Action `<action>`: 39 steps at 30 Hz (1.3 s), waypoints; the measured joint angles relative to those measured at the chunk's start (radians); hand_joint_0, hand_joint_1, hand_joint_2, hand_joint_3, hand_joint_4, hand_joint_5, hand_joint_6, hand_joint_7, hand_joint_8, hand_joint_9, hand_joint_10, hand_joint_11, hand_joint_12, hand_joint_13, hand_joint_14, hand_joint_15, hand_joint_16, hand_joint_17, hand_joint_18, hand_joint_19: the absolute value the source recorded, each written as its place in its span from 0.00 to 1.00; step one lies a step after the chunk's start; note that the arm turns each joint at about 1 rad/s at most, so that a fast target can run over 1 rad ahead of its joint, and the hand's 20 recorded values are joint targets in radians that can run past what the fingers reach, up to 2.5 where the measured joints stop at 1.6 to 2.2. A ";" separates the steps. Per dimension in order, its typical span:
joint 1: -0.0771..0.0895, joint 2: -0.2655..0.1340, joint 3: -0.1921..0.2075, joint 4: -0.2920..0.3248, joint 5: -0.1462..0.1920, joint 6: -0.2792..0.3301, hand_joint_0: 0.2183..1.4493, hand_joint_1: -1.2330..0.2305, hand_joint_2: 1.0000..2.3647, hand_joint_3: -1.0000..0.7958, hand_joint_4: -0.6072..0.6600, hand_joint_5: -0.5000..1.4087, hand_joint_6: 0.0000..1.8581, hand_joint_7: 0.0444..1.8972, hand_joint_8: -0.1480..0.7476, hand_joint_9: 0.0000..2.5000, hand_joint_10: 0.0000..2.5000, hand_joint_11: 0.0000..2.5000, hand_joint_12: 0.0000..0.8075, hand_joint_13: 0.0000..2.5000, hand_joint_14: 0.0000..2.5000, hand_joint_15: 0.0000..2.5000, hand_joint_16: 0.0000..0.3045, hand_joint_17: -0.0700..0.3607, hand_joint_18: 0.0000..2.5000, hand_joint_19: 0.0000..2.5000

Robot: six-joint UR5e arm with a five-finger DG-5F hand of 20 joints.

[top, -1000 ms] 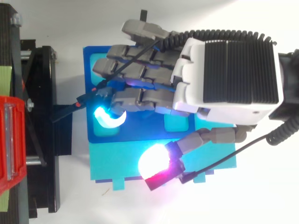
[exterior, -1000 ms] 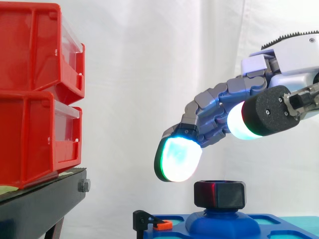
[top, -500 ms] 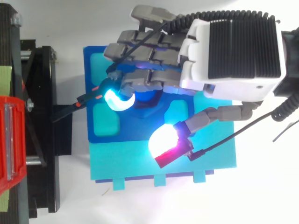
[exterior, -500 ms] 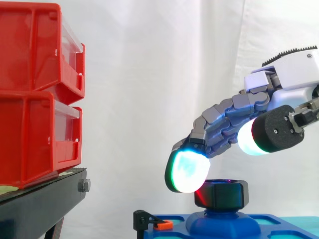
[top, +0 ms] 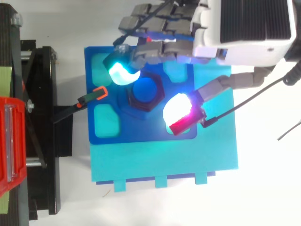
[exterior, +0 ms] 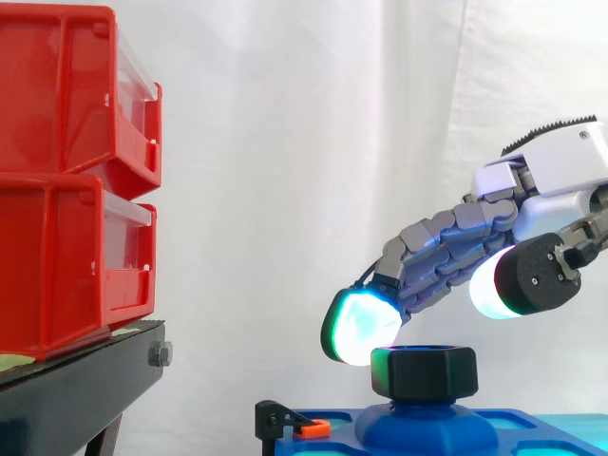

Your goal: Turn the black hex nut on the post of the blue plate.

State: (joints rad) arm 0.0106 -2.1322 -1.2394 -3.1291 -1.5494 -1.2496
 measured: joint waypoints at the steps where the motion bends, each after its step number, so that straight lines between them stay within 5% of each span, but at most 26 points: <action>1: -0.006 0.001 0.000 -0.005 -0.007 -0.006 0.21 0.58 0.00 0.28 0.59 0.15 0.27 0.39 0.41 0.08 0.00 0.00 0.44 0.08 0.00 0.01 0.20 0.48 0.00 0.02; 11: -0.044 0.001 0.002 -0.028 -0.049 -0.038 0.20 0.58 0.00 0.28 0.59 0.15 0.27 0.39 0.41 0.08 0.00 0.00 0.44 0.08 0.00 0.01 0.20 0.48 0.00 0.02; 22: -0.046 0.001 0.055 0.035 -0.137 -0.040 0.21 0.58 0.00 0.28 0.59 0.15 0.27 0.39 0.41 0.08 0.00 0.00 0.44 0.09 0.00 0.01 0.20 0.48 0.00 0.02; 32: -0.026 -0.002 0.057 0.124 -0.154 -0.042 0.21 0.59 0.00 0.28 0.59 0.15 0.27 0.38 0.41 0.09 0.00 0.00 0.44 0.09 0.00 0.01 0.20 0.48 0.00 0.03; 39: 0.018 -0.028 0.057 0.140 -0.117 -0.037 0.21 0.58 0.00 0.28 0.59 0.15 0.27 0.39 0.41 0.09 0.00 0.00 0.44 0.09 0.00 0.01 0.20 0.48 0.00 0.03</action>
State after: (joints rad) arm 0.0285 -2.1605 -1.1827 -2.9893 -1.6661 -1.2866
